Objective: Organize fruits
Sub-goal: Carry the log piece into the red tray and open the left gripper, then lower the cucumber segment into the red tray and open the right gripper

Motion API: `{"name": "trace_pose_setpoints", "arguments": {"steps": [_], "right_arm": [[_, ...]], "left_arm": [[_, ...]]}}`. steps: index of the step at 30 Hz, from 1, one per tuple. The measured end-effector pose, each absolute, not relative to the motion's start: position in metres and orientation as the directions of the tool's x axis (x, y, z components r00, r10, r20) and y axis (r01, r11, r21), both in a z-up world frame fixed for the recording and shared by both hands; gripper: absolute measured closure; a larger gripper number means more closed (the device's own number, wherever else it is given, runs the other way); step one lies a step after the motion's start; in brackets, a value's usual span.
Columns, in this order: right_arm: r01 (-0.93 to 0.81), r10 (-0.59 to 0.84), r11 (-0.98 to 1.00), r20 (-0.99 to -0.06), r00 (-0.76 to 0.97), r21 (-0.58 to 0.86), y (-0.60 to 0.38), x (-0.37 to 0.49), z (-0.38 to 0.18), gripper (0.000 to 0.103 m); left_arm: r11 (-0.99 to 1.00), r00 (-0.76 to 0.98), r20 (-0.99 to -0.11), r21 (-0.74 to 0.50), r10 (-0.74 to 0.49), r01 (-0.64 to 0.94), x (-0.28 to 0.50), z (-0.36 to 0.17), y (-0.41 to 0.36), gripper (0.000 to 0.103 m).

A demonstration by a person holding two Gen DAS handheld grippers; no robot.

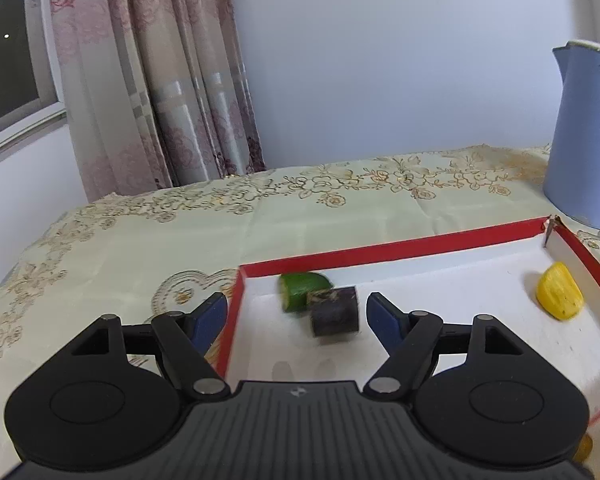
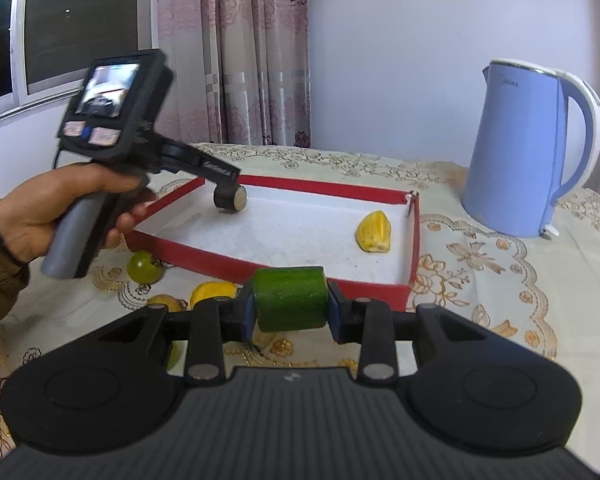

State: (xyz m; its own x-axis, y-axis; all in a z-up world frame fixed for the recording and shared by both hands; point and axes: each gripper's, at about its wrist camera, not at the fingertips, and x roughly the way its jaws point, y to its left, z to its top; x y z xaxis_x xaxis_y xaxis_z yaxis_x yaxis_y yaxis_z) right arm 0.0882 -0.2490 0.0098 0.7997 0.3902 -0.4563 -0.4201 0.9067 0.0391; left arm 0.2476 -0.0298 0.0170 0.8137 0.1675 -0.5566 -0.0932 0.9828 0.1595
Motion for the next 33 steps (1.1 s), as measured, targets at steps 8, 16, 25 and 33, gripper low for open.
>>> {"name": "trace_pose_setpoints", "arguments": {"steps": [8,16,25,33], "right_arm": [[-0.426,0.402,0.903,-0.435,0.806,0.046,-0.238,0.101,0.017,0.07],[-0.394,0.368,0.919,-0.435,0.822,0.034,-0.23,0.138,0.03,0.07],[-0.324,0.317,0.943,-0.474,0.821,0.068,-0.223,0.201,0.027,0.07],[-0.236,0.225,0.971,-0.539,0.812,0.051,-0.217,0.249,0.009,0.07]], "left_arm": [[0.98,0.819,-0.54,0.142,0.192,-0.137,0.2,0.017,-0.005,0.026],[0.981,0.814,-0.548,0.075,0.192,-0.182,0.178,0.006,0.023,0.02],[0.979,0.807,-0.562,0.025,0.18,-0.2,0.179,-0.003,0.043,0.02],[0.985,0.814,-0.562,-0.001,0.143,-0.173,0.175,-0.001,0.043,0.018]]}}
